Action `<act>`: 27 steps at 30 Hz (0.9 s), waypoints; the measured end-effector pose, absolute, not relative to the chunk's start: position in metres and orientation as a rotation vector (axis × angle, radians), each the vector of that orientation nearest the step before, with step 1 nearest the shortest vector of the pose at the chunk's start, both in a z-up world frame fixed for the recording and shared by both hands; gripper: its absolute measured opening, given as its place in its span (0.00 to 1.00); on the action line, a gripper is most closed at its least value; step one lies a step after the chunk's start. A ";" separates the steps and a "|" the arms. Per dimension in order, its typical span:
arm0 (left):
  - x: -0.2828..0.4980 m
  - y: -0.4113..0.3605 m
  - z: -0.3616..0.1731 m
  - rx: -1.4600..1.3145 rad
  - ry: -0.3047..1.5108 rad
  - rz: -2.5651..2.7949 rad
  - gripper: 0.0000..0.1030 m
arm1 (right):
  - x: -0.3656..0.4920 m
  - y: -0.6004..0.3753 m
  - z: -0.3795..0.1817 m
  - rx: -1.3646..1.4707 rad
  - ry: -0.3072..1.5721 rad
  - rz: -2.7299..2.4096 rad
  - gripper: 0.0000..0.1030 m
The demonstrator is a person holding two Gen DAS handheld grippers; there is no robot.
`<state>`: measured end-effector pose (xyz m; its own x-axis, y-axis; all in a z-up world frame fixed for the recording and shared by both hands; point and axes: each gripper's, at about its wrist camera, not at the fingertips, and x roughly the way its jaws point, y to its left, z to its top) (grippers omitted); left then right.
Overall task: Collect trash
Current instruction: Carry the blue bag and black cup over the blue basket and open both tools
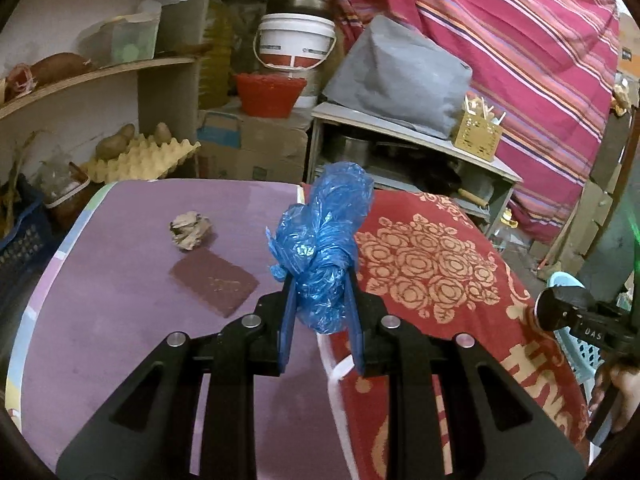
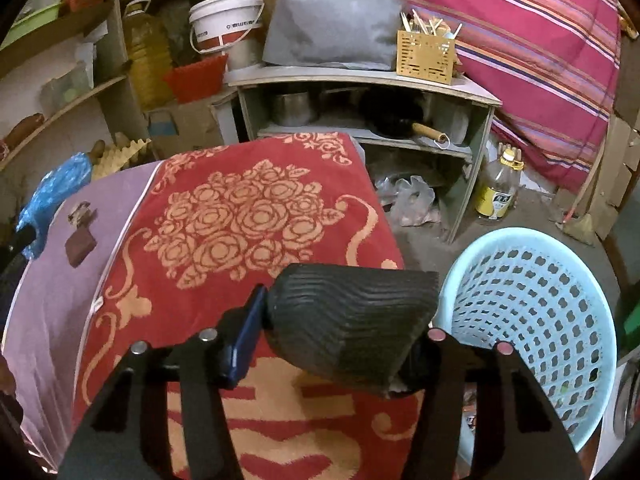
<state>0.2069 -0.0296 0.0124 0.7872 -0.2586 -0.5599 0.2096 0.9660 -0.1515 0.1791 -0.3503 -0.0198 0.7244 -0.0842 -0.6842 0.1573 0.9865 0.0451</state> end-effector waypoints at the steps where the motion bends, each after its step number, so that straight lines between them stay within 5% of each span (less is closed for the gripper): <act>1: 0.207 -0.032 0.012 -0.077 0.616 -0.252 0.21 | 0.177 -0.350 -0.018 0.091 0.740 -0.133 0.54; 27: 0.156 -0.222 0.019 0.092 0.577 -0.477 0.21 | 0.090 -0.512 0.013 0.233 0.588 -0.337 0.54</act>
